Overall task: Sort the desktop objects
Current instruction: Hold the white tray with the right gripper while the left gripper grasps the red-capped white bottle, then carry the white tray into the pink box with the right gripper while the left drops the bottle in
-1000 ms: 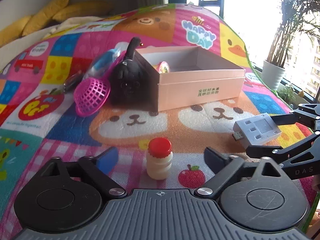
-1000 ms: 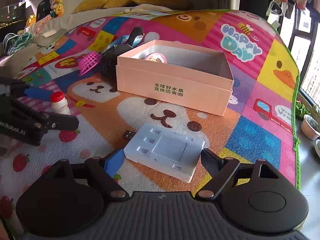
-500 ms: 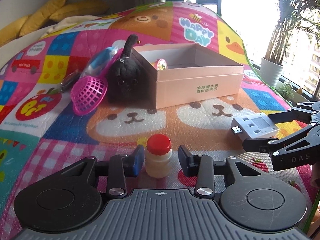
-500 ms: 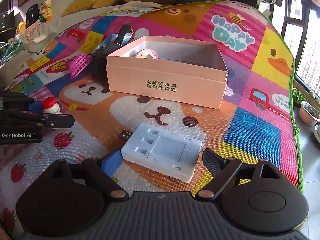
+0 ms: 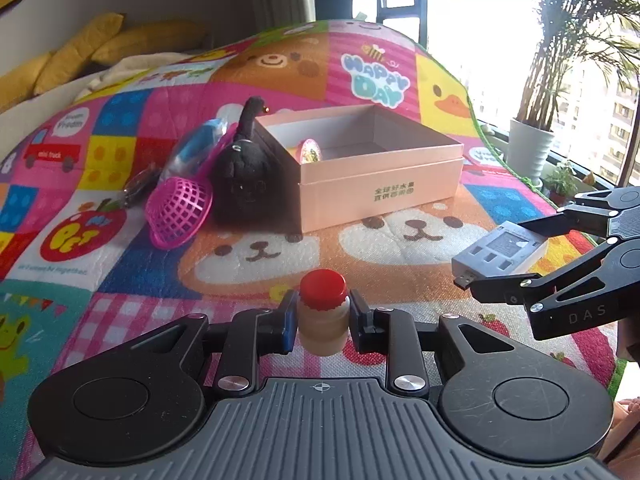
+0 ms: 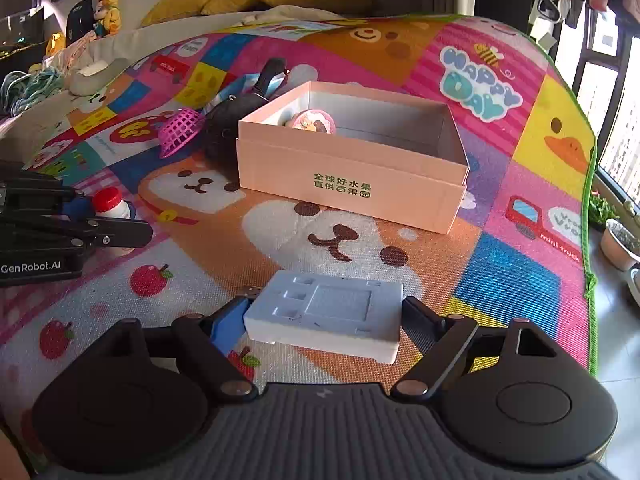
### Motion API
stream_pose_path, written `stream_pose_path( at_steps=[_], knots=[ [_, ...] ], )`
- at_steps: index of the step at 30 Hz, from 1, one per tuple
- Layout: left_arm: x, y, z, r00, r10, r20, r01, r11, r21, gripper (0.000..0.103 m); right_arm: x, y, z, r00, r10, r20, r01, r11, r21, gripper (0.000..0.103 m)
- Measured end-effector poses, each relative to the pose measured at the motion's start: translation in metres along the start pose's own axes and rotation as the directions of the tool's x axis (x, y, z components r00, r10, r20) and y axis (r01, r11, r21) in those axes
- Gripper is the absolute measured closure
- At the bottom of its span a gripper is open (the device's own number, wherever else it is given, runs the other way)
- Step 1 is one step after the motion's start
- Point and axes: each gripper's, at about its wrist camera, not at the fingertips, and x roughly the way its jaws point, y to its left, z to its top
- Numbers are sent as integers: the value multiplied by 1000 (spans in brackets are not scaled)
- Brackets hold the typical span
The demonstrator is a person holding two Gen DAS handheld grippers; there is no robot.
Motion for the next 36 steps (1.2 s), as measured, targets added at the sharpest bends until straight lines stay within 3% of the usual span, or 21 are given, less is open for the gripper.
stream_pose_path(
  at_steps=[8,14,18,22,24,26,29,31,33,36],
  knots=[
    [-40,-10,15,994,0,107,-7,998,62,74,-53,-1,9,993,-33,117,37,999,-35,20],
    [-49,-18,49,977,10,212,-36,992,123,74,-86,-4,31,964,-85,250,100,994,-48,20],
    [-32,-21,90,957,5,289,-54,985,161,74,-96,-20,69,930,-109,352,127,992,-28,20],
    [20,-14,136,946,-9,323,-36,990,135,72,-83,-55,135,908,-101,406,81,994,68,20],
    [50,-5,151,950,-42,308,6,993,117,47,-65,-74,168,908,-55,415,5,993,119,19],
    [66,9,154,958,-29,284,10,998,68,35,-42,-87,192,917,1,398,-65,987,147,15],
    [62,34,132,956,21,292,-37,998,48,5,-15,-93,198,924,-20,382,-51,983,174,13],
    [56,51,108,956,90,279,-114,991,72,4,-3,-92,185,921,-34,387,-35,985,171,5],
    [60,65,87,969,127,212,-149,985,92,4,9,-88,170,915,-67,398,-5,984,180,0],
    [73,79,62,982,154,108,-163,983,87,4,32,-79,158,942,-42,333,-21,983,185,0]
  ],
)
